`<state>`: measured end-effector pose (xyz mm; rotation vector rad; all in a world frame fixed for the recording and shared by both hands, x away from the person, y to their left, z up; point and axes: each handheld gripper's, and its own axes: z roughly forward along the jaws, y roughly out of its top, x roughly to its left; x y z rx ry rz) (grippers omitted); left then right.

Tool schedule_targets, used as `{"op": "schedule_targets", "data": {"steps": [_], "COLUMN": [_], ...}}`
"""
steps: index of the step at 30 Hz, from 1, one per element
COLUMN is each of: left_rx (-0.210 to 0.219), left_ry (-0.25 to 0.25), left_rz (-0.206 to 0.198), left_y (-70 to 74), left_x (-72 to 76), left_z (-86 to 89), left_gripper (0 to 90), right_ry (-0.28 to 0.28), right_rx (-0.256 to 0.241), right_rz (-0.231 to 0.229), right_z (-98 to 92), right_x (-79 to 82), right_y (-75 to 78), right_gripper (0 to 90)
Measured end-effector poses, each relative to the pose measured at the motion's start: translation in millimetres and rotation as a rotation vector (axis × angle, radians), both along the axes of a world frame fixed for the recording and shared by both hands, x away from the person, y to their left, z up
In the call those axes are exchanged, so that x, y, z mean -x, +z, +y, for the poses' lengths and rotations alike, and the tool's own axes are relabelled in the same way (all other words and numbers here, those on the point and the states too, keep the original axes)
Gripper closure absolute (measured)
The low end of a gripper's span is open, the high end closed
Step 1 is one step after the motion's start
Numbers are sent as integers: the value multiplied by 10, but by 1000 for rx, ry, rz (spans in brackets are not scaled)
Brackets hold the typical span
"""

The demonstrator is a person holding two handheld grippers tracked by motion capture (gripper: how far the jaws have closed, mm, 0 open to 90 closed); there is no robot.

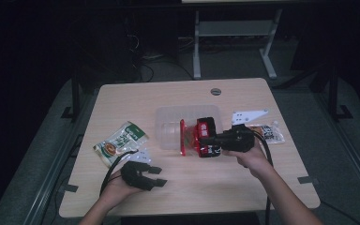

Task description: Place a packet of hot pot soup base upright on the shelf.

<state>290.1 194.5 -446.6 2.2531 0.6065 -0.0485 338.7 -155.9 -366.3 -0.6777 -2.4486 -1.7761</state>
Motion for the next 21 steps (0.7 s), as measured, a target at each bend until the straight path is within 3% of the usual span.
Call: {"op": "schedule_targets", "data": {"steps": [12, 21], "left_rx": [-1, -7], "left_ry": [-5, -8], "left_rz": [4, 2], "left_y": [-27, -36], "left_x": [0, -7], "left_z": [-20, -27], "left_gripper": [425, 424], "right_ry": [-46, -77], "right_rx": [5, 14], "right_rz": [-30, -27], "right_z": [-94, -160], "right_x": [-203, -374], "right_y": [112, 131], "right_gripper": [900, 900]}}
